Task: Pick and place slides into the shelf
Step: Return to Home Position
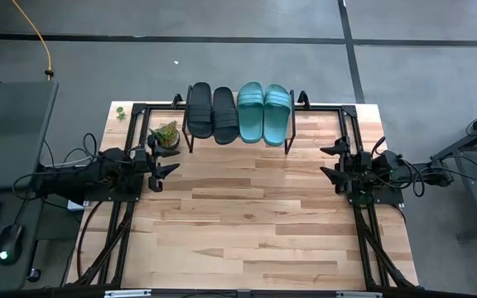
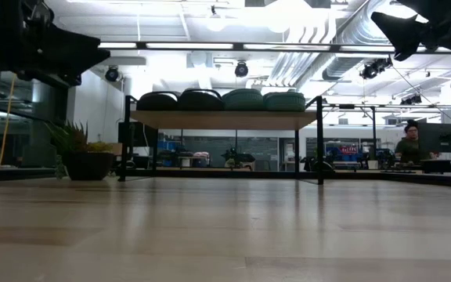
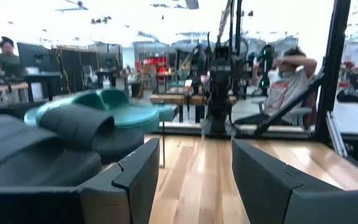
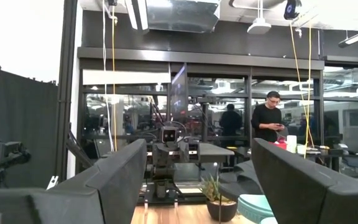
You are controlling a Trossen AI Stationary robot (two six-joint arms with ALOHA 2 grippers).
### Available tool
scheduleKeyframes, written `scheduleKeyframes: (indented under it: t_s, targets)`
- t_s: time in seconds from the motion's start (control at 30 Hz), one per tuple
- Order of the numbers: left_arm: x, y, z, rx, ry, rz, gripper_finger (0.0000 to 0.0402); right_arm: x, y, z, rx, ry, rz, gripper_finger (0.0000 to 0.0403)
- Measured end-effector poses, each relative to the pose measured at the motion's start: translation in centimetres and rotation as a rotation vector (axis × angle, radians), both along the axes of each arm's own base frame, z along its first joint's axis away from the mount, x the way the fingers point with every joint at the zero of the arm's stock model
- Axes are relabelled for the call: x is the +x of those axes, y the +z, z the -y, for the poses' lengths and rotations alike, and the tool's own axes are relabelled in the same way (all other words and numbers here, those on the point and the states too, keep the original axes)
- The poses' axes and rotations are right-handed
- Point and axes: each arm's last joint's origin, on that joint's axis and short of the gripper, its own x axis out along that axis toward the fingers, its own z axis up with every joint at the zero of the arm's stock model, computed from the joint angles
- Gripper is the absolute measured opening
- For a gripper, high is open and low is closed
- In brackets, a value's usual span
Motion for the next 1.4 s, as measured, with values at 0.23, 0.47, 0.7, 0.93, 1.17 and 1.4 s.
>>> scheduleKeyframes:
  t_s: [0.23, 0.47, 0.7, 0.93, 1.17, 1.4]
  targets:
    - [0.0, -0.4, -0.1, -0.011, 0.038, -0.042, 0.0184, 0.2, -0.5, 0.0, -0.006, -0.001, -0.053, 0.0281]
    - [0.0, -0.8, -0.1, -0.002, 0.044, -0.081, 0.0184, 0.6, -1.9, 0.1, 0.000, -0.060, -0.207, 0.0281]
    - [0.0, -0.9, -0.2, 0.000, 0.052, -0.103, 0.0184, 0.8, -2.8, 0.1, -0.041, -0.074, -0.309, 0.0281]
    - [0.0, -1.0, -0.2, 0.003, 0.052, -0.117, 0.0184, 0.9, -3.6, 0.1, -0.082, -0.057, -0.399, 0.0281]
    - [0.1, -1.1, -0.2, -0.004, 0.051, -0.119, 0.0184, 0.9, -3.7, 0.0, -0.110, -0.059, -0.407, 0.0281]
    - [0.1, -1.1, -0.2, -0.002, 0.051, -0.119, 0.0184, 0.9, -3.7, 0.0, -0.101, -0.057, -0.406, 0.0281]
